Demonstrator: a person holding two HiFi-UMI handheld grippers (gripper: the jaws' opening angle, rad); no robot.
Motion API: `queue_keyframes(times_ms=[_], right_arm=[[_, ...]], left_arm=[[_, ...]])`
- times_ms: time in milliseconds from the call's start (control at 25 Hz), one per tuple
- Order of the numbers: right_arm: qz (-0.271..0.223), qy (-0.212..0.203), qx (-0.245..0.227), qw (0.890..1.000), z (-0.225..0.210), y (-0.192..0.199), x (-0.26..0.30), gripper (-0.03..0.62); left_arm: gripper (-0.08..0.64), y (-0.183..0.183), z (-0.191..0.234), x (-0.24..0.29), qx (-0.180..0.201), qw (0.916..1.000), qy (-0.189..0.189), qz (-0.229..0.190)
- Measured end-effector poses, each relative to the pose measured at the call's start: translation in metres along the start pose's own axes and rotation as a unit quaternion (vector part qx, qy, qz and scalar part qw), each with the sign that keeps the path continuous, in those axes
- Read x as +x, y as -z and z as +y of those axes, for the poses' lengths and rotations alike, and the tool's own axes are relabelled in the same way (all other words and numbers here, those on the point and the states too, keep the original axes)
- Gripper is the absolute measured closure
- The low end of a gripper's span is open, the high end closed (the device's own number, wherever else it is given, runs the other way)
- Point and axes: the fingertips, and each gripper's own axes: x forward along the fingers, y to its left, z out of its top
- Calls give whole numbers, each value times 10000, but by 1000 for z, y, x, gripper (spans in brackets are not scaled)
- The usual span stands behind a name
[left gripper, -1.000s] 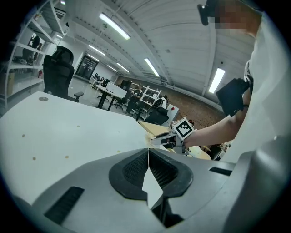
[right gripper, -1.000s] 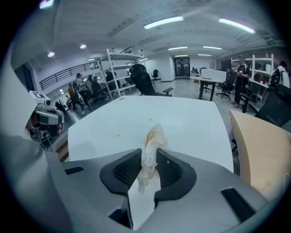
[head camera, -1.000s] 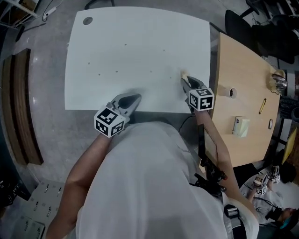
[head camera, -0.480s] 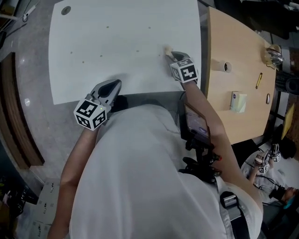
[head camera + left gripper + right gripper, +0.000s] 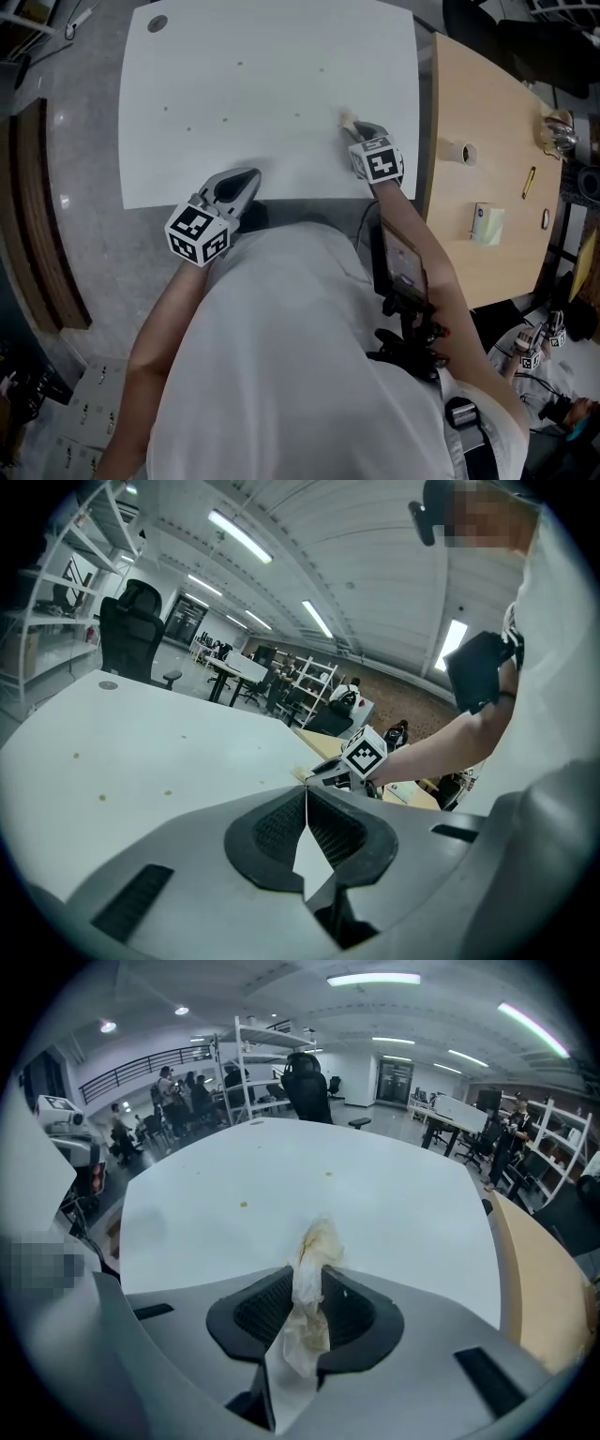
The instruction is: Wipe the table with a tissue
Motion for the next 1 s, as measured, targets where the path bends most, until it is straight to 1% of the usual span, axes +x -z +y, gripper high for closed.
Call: queue_keyframes(times_ms=[200, 480, 640, 880, 1000], right_arm=[[-52, 49, 399, 9992, 1, 0, 1, 497], [-131, 271, 485, 9984, 3, -2, 2, 499], [-149, 298, 430, 9985, 10, -4, 3, 499], [-119, 101, 201, 9997, 27, -6, 6, 499], [-106, -87, 17, 9999, 37, -6, 5, 499]], left_arm=[[552, 5, 6, -13, -68, 9999, -76, -12], [552, 9, 13, -19, -75, 9999, -57, 40], [552, 8, 14, -17, -53, 10000, 17, 75], [552, 4, 18, -14, -16, 9999, 112, 98], [552, 0, 19, -12, 8, 9998, 180, 107]])
